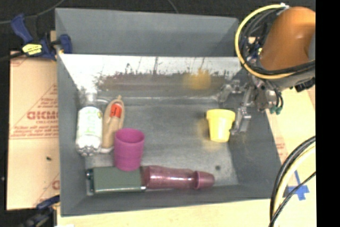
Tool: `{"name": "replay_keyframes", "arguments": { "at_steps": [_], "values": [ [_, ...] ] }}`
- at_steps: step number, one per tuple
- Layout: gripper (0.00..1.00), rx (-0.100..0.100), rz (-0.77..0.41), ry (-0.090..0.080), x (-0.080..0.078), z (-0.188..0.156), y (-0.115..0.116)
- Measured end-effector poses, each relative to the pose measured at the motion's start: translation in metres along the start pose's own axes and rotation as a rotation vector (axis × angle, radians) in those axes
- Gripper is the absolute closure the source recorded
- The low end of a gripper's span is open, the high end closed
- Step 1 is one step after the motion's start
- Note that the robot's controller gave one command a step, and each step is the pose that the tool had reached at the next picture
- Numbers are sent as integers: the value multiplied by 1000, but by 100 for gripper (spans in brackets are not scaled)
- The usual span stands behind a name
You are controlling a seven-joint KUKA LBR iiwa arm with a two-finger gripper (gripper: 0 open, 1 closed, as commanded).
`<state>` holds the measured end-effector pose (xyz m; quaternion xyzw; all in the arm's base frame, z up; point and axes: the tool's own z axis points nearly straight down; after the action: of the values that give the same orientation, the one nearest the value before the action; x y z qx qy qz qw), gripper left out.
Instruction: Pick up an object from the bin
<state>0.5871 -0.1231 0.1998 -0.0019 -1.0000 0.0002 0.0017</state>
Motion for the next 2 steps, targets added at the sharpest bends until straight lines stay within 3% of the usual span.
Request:
{"name": "replay_keyframes", "arguments": {
  "at_steps": [1, 2],
  "values": [
    [0, 1, -4, -8, -1, -5, 1],
    [0, 4, -256, -10, -46, 87, -26]
  ]
}}
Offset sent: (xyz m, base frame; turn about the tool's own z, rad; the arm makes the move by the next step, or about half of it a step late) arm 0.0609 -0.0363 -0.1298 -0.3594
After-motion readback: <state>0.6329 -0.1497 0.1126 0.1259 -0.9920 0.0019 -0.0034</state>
